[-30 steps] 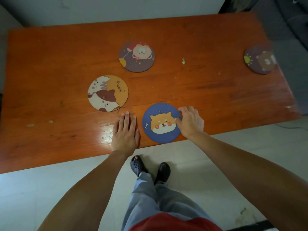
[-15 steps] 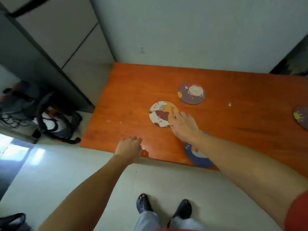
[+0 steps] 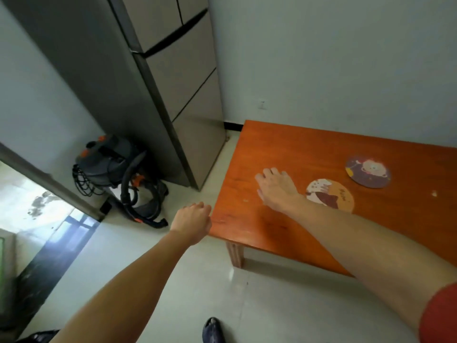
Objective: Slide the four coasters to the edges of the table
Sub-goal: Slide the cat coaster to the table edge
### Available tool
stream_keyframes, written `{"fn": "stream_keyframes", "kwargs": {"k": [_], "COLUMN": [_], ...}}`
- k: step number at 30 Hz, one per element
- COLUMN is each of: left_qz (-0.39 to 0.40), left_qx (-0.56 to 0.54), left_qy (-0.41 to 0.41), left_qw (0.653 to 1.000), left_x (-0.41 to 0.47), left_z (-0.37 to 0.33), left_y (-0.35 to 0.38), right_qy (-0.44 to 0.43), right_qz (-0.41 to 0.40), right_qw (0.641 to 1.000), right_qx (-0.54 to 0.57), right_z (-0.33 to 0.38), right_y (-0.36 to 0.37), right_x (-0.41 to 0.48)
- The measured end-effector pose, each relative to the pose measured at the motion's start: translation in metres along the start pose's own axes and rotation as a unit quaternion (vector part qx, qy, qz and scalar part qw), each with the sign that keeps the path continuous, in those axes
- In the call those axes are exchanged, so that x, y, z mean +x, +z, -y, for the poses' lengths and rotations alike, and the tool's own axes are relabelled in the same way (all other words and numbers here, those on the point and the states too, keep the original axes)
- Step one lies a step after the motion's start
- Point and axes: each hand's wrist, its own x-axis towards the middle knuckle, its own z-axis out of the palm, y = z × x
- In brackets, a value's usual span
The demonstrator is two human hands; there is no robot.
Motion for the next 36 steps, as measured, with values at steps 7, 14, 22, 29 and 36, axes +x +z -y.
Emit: {"fn": "stream_keyframes", "kwargs": {"k": [7, 14, 22, 29, 36], "left_qz": [-0.003, 0.017, 0.030, 0.063, 0.096], "left_qx": [0.021, 0.030, 0.063, 0.087, 0.081], "left_qy": [0.056, 0.133, 0.251, 0.370, 0.529], "left_qw": [0.998, 0.991, 0.966, 0.923, 0.839], "left_x": [0.035, 0.119, 0.248, 0.331, 0.395], "left_z": [0.085, 0.093, 0.073, 0.024, -0.045], "left_y": [-0.016, -0.017, -0.025, -0.024, 0.008], "right_qy": [0.038, 0.109, 0.227, 0.337, 0.542], "right_qz": [0.013, 0.038, 0.094, 0.104, 0.174], "right_qw": [0.999, 0.993, 0.969, 0.933, 0.813], "right_qx": [0.006, 0.016, 0.036, 0.074, 0.125], "right_z": [0.056, 0.029, -0.038, -0.076, -0.100], "right_y": [-0.007, 0.011, 0.043, 0.053, 0.077], "right_x": [0.048, 0.090, 0.137, 0.122, 0.065]}}
